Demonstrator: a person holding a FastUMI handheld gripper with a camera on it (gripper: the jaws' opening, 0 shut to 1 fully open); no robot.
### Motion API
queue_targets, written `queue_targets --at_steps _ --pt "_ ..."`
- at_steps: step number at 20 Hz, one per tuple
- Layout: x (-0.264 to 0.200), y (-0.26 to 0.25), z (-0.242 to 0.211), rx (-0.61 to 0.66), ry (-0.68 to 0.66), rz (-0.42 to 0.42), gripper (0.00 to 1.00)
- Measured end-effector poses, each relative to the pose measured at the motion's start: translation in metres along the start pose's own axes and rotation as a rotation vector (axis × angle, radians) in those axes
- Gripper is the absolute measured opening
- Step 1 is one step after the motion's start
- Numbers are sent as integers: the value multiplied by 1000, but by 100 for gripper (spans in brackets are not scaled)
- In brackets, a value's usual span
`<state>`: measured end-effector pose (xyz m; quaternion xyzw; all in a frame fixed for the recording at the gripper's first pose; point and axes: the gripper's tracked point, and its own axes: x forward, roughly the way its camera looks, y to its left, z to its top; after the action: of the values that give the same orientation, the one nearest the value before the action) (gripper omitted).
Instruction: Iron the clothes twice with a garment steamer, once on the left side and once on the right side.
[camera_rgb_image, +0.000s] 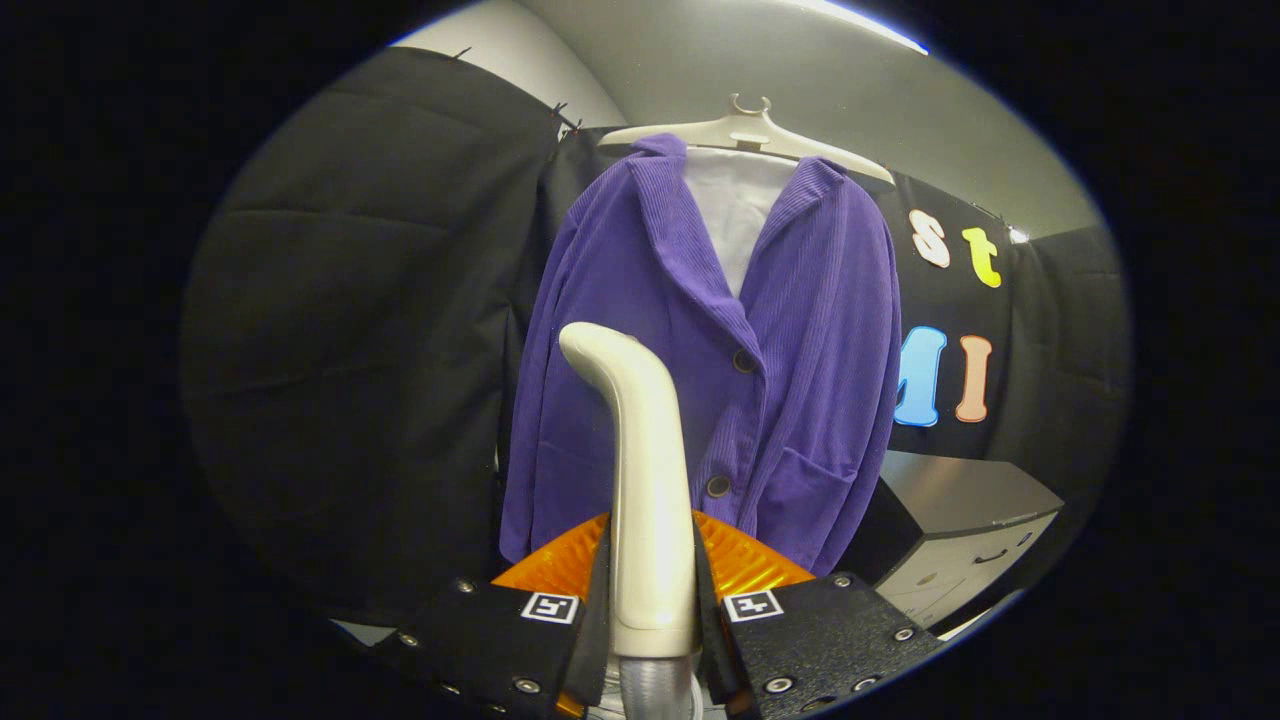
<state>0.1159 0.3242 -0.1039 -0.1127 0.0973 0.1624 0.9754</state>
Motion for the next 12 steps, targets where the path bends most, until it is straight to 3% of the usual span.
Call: queue_targets --at_steps 12 --pt "-3 17 -79 -75 103 31 38"
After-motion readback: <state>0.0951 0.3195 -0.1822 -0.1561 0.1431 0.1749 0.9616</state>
